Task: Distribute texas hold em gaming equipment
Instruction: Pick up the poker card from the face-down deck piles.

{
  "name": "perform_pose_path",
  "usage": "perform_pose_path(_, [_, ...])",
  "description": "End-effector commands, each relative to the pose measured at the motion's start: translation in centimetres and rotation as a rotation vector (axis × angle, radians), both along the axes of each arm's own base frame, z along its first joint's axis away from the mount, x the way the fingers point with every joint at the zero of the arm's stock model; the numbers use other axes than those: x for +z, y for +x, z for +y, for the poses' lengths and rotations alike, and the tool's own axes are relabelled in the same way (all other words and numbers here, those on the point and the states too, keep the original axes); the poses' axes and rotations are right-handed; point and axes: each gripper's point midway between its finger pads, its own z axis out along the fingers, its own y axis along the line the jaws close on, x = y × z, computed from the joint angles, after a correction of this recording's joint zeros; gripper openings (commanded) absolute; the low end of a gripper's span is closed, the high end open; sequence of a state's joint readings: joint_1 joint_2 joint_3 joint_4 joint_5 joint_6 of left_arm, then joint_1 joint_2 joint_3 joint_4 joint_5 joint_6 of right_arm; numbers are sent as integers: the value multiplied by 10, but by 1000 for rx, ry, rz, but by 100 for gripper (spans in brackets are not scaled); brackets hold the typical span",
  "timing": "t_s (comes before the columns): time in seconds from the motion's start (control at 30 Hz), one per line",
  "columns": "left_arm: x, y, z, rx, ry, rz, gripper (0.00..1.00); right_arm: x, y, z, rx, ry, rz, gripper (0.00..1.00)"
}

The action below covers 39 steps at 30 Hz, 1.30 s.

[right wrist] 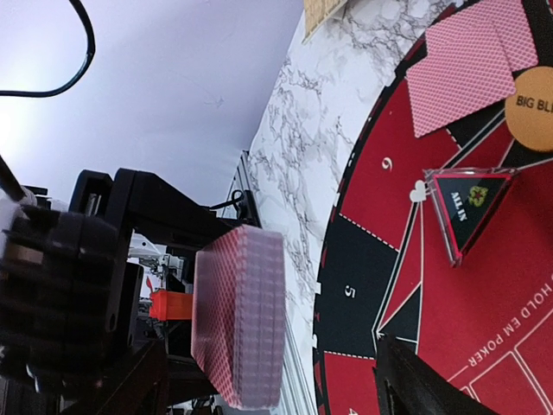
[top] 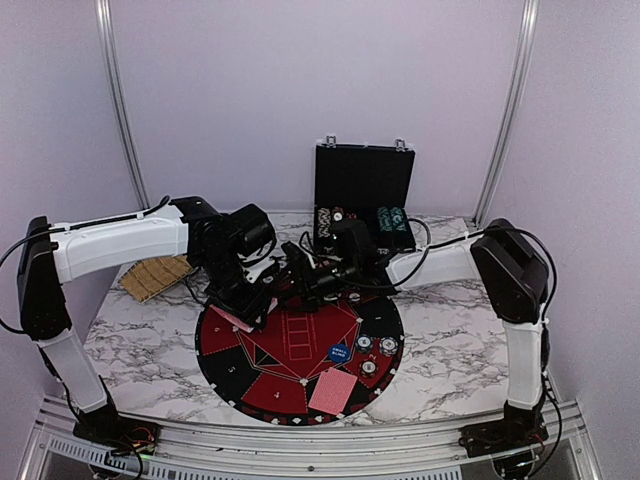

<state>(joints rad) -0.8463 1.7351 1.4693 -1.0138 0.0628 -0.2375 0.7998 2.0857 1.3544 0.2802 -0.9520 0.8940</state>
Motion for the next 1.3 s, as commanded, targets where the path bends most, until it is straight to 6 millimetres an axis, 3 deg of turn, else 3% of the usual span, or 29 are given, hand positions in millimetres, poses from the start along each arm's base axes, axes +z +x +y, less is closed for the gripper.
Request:
perform_pose_path(0.0, [7, 0, -5, -21, -30, -21, 41, 15, -5, 19, 44, 53, -25, 80])
perform_pose_path(0.3, [10, 0, -5, -22, -36, -28, 41, 3, -14, 33, 79, 48, -7, 76])
perform_pose_path(0.67, [13, -1, -3, -19, -38, -33, 41, -19, 3, 20, 17, -24, -23, 56])
perform_pose_path(1.27, [8, -1, -3, -20, -30, -26, 41, 11, 17, 6, -30, 7, -79, 47])
